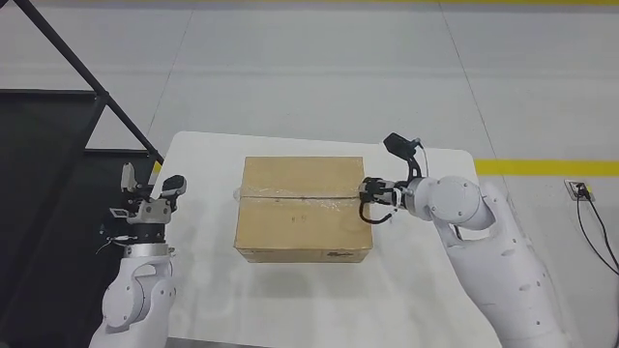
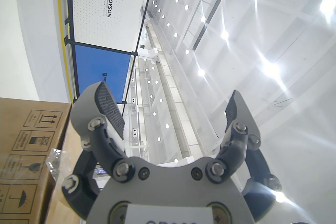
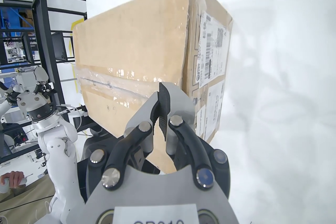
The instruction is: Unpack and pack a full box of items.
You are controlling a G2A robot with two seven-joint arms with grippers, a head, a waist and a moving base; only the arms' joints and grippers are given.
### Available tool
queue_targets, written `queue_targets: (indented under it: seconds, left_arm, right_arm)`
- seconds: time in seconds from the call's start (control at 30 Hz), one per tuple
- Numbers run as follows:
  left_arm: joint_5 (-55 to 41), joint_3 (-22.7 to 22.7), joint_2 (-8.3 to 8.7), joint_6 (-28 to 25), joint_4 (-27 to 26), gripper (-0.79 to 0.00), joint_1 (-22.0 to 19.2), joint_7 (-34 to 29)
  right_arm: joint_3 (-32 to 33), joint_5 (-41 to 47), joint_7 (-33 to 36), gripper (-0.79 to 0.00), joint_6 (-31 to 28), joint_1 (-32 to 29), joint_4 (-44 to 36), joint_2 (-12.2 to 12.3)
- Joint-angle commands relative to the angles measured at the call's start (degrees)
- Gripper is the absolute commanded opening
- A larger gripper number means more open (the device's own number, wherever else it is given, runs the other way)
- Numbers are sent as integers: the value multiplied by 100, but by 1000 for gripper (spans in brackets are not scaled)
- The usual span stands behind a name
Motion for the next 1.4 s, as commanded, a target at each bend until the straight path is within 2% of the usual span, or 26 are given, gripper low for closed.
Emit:
queue_targets:
  seconds: [0.0, 0.1, 0.37, 0.5, 0.87, 0.93, 1.13, 1.17, 1.2, 1.27, 1.3, 1.33, 1.37]
  left_arm:
    - [16, -1, -8, 1, -93, 0, 33, 43]
    - [63, 20, -20, 28, -187, 0, 49, 78]
    - [183, 86, -52, 77, -316, 0, 64, 143]
    - [198, 86, -64, 91, -331, 0, 70, 147]
    - [216, 152, -103, 154, -290, 0, -125, 129]
    - [212, 151, -110, 151, -289, 0, -178, 134]
    - [172, 22, -121, 55, -329, 0, -301, 207]
    - [172, 5, -124, 32, -339, 0, -310, 239]
    - [169, -1, -129, 30, -335, 0, -314, 290]
    - [167, 0, -131, 34, -336, 0, -317, 301]
    - [169, -1, -131, 31, -337, 0, -317, 298]
    - [168, -1, -131, 31, -337, -1, -318, 304]
    - [167, 0, -131, 33, -337, 0, -317, 305]
  right_arm:
    - [45, -100, -198, -785, -34, -103, -217, 20]
    - [-6, -144, -141, -785, -54, -177, -364, 33]
    - [-453, -98, 483, -785, -161, 456, 537, -23]
    - [-483, -184, 640, -785, -43, 543, 578, -8]
    - [-239, -488, 1153, -785, 341, 351, 145, 135]
    - [-141, -716, 1175, -785, 561, 306, 43, 178]
    - [905, -869, 1060, -785, 324, -559, -1192, 414]
    - [1085, -941, 1022, -662, 298, -729, -1418, 451]
    - [1139, -951, 1013, 0, 267, -785, -1493, 463]
    - [1139, -951, 1013, 0, 267, -785, -1493, 463]
    - [1173, -959, 1012, -761, 261, -823, -1565, 467]
    - [1162, -957, 1011, -716, 262, -809, -1541, 465]
    - [1146, -953, 1011, -632, 264, -791, -1505, 463]
